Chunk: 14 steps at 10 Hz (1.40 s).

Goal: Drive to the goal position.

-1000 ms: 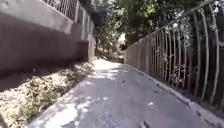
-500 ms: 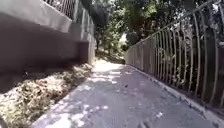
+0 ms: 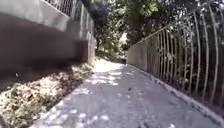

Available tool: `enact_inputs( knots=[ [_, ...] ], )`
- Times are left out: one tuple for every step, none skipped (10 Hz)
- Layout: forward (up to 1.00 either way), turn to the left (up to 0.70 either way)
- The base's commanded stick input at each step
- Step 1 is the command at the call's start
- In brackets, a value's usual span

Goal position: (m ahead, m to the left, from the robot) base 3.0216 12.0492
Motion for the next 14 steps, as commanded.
enact_inputs(
  knots=[
    [0.50,0.00],
    [0.50,0.00],
    [0.50,0.00],
    [0.50,0.00],
    [0.50,0.00],
    [0.50,0.00],
    [0.50,0.00],
    [0.50,0.00],
    [0.50,0.00],
    [0.50,0.00],
    [0.50,0.00],
    [0.50,0.00],
    [0.50,0.00],
    [0.50,0.00]
  ],
)
